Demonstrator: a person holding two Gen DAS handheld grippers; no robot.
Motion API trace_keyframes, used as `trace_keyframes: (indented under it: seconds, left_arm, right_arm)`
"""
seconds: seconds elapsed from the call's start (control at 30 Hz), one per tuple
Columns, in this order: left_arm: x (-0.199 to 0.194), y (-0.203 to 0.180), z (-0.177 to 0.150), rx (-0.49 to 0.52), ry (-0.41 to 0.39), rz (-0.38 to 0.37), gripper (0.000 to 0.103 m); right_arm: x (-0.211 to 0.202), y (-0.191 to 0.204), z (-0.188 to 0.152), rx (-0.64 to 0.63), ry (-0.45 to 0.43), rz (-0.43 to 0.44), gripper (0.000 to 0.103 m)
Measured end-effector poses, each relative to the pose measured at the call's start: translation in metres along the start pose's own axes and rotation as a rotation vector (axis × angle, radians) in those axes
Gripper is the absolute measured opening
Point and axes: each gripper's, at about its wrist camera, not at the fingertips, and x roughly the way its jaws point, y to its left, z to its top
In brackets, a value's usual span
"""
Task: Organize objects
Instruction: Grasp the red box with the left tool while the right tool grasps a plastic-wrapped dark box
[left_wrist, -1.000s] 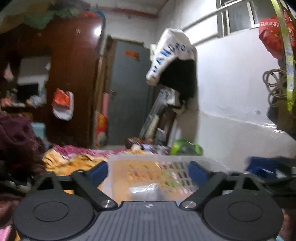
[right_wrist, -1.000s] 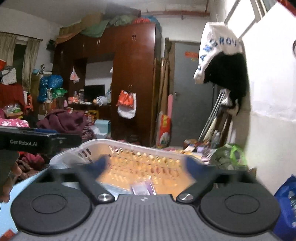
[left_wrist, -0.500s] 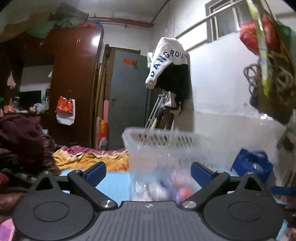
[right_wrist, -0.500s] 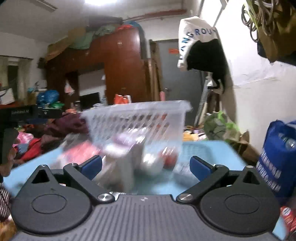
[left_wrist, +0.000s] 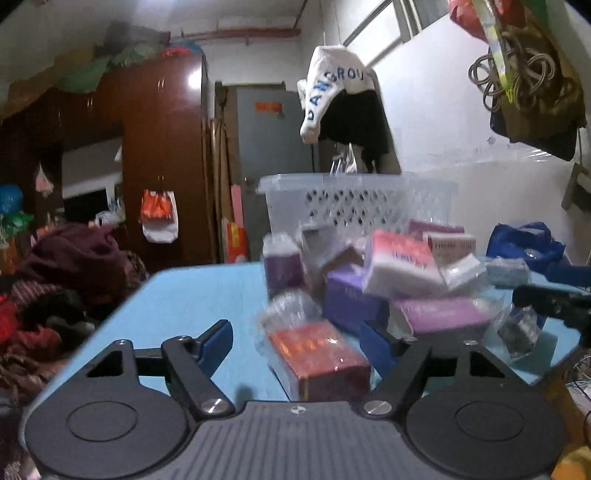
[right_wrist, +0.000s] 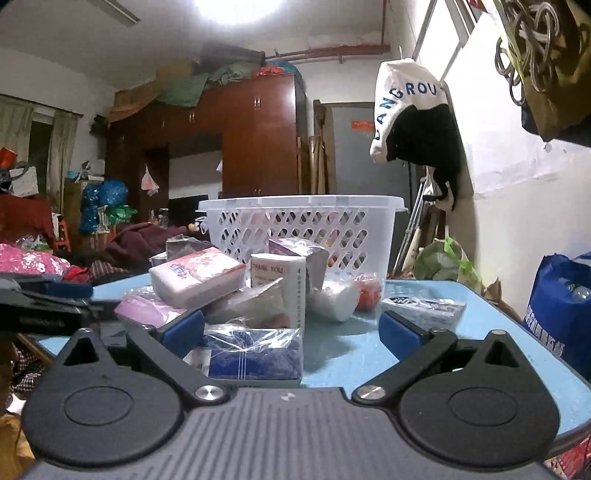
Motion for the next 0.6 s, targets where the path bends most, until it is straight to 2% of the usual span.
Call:
trace_keyframes:
  seconds: [0.27, 0.47, 0.6]
  left_arm:
    - [-0.004, -0.002, -0.01, -0.026, -0.016, 0.024, 0.079]
    - [0.0, -0.004, -0.013, -0.028, 0.0, 0.02, 0.079]
    - [0.002, -0.002, -0.015, -0.046, 0.018, 0.011, 0.079]
  right_arm:
    - [-0.005, 0.014, -0.005, -0.024, 0.006, 0.053, 0.103]
    - [-0.006, 0.018, -0.007, -0.037, 0.024, 0.094, 0.088]
    - [-0.007, 0.02, -0.012, -0.05, 0.091, 0.171, 0.08]
